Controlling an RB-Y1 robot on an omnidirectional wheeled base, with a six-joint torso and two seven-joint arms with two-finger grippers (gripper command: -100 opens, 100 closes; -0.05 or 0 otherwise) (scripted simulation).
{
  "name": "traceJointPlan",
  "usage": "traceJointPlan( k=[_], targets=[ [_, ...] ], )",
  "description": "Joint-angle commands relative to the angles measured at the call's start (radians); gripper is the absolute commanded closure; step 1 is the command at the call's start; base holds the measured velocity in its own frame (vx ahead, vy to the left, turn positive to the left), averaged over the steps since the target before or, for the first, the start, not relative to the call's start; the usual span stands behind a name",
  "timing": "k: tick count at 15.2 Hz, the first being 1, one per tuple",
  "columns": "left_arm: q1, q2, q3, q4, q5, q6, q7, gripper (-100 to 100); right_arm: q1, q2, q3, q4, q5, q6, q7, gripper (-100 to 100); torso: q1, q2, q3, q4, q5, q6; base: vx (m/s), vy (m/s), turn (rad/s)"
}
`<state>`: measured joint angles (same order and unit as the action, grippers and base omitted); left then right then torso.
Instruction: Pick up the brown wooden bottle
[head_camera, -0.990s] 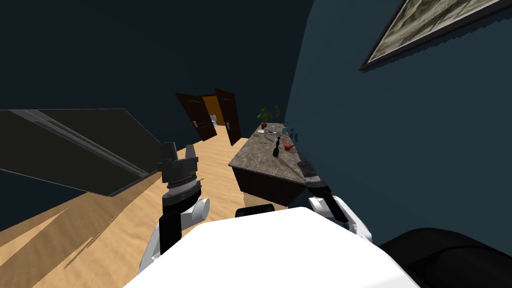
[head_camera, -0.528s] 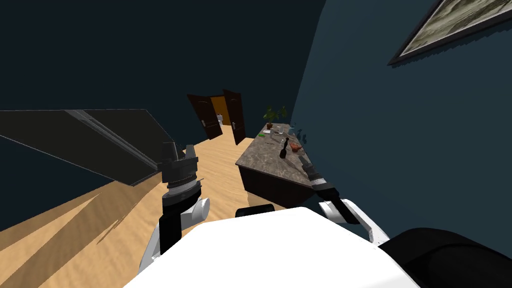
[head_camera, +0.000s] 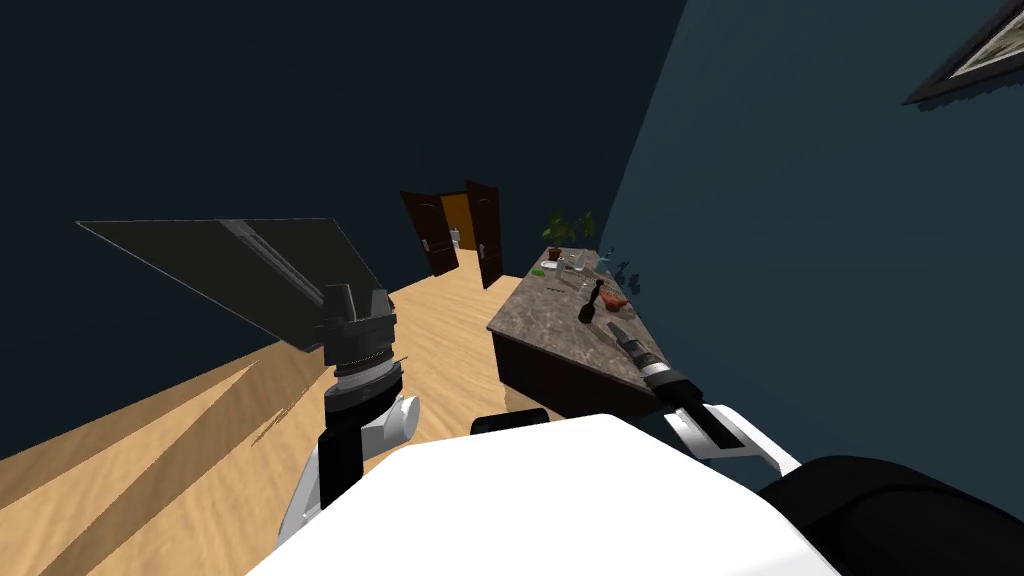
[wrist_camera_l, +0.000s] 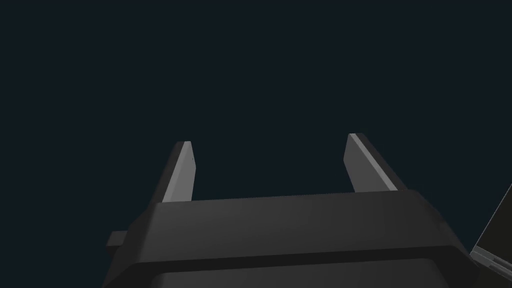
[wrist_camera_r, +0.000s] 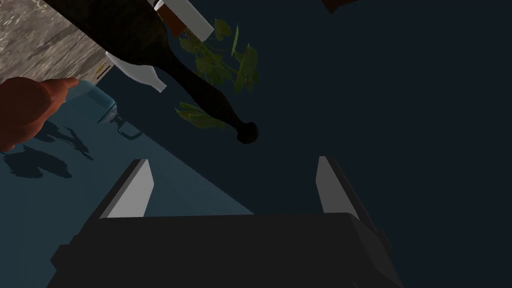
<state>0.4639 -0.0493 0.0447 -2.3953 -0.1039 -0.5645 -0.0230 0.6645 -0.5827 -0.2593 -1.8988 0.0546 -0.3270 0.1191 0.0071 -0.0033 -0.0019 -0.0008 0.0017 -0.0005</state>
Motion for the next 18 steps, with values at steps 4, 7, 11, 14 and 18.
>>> traceJointPlan(
  k=[4, 7, 11, 14, 18],
  targets=[
    [0.000, 0.000, 0.000, 0.000, 0.000, 0.000, 0.000, 0, 0.044, -0.100, -0.061, 0.109, 0.021, 0.068, 0.015, -100, 0.000, -0.001, 0.000, 0.000, 0.000, 0.000, 0.071, 0.100, 0.218],
    [0.000, 0.000, 0.000, 0.000, 0.000, 0.000, 0.000, 0, 0.068, -0.146, -0.092, 0.172, 0.032, 0.102, 0.024, -100, 0.000, 0.000, 0.000, 0.000, 0.000, 0.000, 0.070, 0.103, 0.194],
    [0.000, 0.000, 0.000, 0.000, 0.000, 0.000, 0.000, 0, 0.092, -0.188, -0.122, 0.228, 0.043, 0.135, 0.032, -100, -0.001, -0.001, -0.001, 0.000, 0.000, 0.000, 0.082, 0.078, 0.162],
    [0.000, 0.000, 0.000, 0.000, 0.000, 0.000, 0.000, 0, 0.114, -0.227, -0.151, 0.281, 0.054, 0.166, 0.040, -100, -0.001, -0.001, -0.001, 0.000, 0.000, 0.000, 0.087, 0.076, 0.195],
    [0.000, 0.000, 0.000, 0.000, 0.000, 0.000, 0.000, 0, 0.144, -0.276, -0.189, 0.354, 0.068, 0.208, 0.051, -100, -0.001, -0.001, 0.000, 0.000, 0.000, 0.000, 0.080, 0.075, 0.179]
  ],
)
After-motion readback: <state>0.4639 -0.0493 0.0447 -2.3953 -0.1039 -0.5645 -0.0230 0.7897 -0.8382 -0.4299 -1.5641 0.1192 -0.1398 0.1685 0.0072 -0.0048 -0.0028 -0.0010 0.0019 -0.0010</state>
